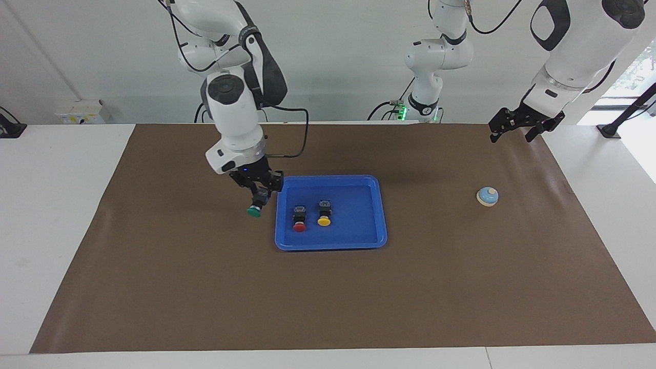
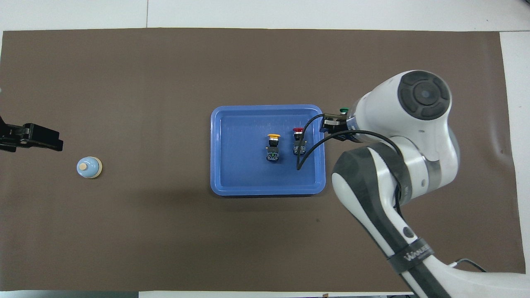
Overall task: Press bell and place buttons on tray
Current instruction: 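Carry the green button into the tray beside the yellow one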
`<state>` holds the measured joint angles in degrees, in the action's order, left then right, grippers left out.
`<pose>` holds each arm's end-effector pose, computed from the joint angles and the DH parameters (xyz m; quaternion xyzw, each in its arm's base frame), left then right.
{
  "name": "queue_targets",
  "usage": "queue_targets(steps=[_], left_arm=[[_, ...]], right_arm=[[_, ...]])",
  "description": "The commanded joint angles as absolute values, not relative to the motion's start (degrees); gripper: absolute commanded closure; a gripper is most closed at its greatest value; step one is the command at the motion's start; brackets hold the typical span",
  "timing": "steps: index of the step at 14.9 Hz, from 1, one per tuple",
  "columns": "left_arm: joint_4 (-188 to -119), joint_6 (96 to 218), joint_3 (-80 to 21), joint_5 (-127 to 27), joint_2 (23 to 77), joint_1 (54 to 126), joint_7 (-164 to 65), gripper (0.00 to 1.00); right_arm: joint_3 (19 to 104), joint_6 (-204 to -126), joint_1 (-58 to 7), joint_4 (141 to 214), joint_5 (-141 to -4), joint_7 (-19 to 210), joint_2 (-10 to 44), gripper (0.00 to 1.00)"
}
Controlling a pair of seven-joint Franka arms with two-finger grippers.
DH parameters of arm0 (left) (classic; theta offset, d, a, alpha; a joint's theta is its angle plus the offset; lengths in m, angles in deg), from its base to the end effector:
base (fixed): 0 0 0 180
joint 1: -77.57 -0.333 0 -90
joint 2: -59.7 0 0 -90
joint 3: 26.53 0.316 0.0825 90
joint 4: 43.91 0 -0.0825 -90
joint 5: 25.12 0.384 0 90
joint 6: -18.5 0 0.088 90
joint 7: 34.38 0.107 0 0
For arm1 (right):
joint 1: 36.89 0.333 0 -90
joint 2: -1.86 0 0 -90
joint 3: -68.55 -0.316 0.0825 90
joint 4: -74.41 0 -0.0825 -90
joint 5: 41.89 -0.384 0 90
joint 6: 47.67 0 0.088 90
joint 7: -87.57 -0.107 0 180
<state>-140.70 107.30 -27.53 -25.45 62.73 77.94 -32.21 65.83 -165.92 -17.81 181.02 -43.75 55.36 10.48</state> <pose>0.5325 -0.0136 0.5958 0.9986 -0.0308 -0.0433 0.0027 0.5615 0.2252 0.4419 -0.9946 0.0983 -0.0153 0.0281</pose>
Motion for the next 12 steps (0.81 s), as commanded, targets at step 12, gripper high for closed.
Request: queue_targets(steps=[12], left_arm=[[-140.85, 106.30, -27.50, -24.59, 63.56, 78.01, -32.88, 0.00]], right_arm=[[66.26, -170.26, 0.99, 164.93, -41.10, 45.82, 30.51, 1.00]])
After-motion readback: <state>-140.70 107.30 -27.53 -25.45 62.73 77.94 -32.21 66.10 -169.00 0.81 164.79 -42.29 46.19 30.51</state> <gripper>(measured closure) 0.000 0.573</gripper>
